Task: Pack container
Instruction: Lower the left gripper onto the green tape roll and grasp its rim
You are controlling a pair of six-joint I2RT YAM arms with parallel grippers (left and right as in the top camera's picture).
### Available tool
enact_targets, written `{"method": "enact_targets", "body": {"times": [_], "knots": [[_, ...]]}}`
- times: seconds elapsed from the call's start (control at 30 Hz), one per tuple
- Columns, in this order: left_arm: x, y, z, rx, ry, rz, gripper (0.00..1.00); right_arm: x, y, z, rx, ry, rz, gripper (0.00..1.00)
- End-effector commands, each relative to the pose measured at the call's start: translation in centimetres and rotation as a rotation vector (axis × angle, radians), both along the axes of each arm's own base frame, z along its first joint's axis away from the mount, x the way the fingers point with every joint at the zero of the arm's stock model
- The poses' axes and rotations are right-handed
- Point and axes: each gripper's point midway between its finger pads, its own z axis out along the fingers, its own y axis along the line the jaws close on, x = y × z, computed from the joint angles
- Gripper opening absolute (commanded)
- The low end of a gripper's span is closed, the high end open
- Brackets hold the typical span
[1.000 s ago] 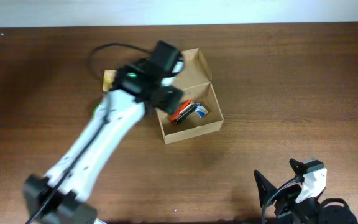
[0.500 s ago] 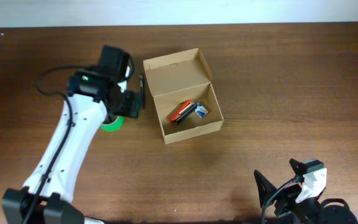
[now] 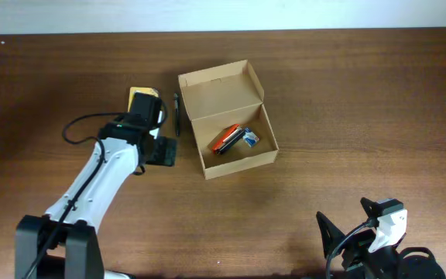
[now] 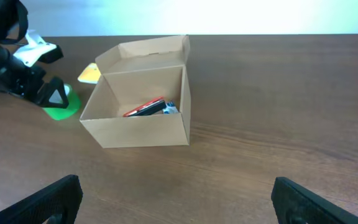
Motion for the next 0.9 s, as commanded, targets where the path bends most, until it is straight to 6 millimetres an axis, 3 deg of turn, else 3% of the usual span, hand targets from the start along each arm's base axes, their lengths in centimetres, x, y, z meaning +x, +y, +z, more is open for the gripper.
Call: {"method": "enact_targets", "body": {"times": [0.0,0.27,0.67,0.73,0.87], "knots": [[0.6,0.5,-0.1,-0.014,-0.02,0.008,1.0,0.1,-0.3,0.2,0.002,-0.011,-0.014,0.99],[2.4,-0.1,-0.1,-0.067,-0.076,-0.008,1.0,0.1,-0.3,0.2,0.002,-0.011,-0.014,0.99],[1.8,0.2,-5.8,-0.031,0.066,0.0,0.99,0.1,-0.3,0.2,0.002,-0.011,-0.014,0.99],[2.0,0.5,-6.4,-0.011,0.068,0.005,0.92,0.1,-0.3,0.2,0.002,-0.011,-0.014,0.99],[2.4,0.8,-7.2,-0.006,0.07,0.013,0.48,0.1,-0.3,0.2,0.002,-0.011,-0.014,0.99]]}}
